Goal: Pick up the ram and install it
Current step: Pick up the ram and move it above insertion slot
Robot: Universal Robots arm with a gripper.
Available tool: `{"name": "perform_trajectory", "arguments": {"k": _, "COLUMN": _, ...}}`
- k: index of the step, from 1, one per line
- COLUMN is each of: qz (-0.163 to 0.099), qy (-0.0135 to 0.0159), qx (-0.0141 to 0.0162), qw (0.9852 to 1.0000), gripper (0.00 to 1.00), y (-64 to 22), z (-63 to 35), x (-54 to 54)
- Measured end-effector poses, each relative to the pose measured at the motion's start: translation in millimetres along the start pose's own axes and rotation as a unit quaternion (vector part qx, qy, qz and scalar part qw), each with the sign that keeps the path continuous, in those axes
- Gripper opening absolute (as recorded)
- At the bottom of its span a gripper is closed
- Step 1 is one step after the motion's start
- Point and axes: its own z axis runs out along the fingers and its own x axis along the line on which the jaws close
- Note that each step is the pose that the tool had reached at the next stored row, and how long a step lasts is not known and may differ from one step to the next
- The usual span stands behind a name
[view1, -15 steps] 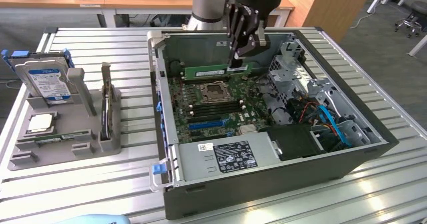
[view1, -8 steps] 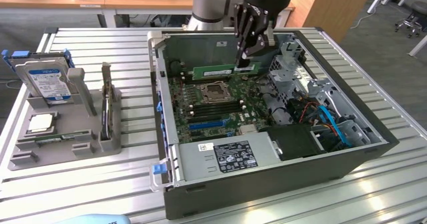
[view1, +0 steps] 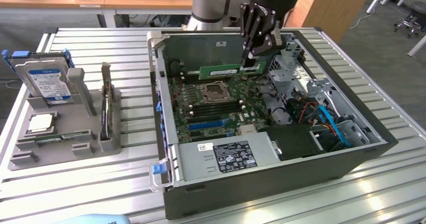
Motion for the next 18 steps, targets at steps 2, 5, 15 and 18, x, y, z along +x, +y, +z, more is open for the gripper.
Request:
{"name": "perform_trajectory", "arguments": {"k": 2, "qz": 0.000, "qy": 0.0000, "qx": 0.0000, "qw": 1.0000, "gripper": 0.12, "y": 0.0, "z": 0.0, "x": 0.0}}
{"name": "perform_trajectory", "arguments": {"k": 5, "qz": 0.000, "qy": 0.0000, "qx": 0.0000, "qw": 1.0000, "gripper": 0.12, "y": -0.1, "z": 0.0, "x": 0.0}}
{"name": "perform_trajectory", "arguments": {"k": 15, "qz": 0.000, "qy": 0.0000, "qx": 0.0001, "qw": 1.0000, "gripper": 0.12, "y": -0.8, "z": 1.0, "x": -9.3}}
{"name": "perform_trajectory", "arguments": {"k": 18, "qz": 0.000, "qy": 0.0000, "qx": 0.0001, "qw": 1.0000, "gripper": 0.12, "y": -1.1, "z": 1.4, "x": -13.2}}
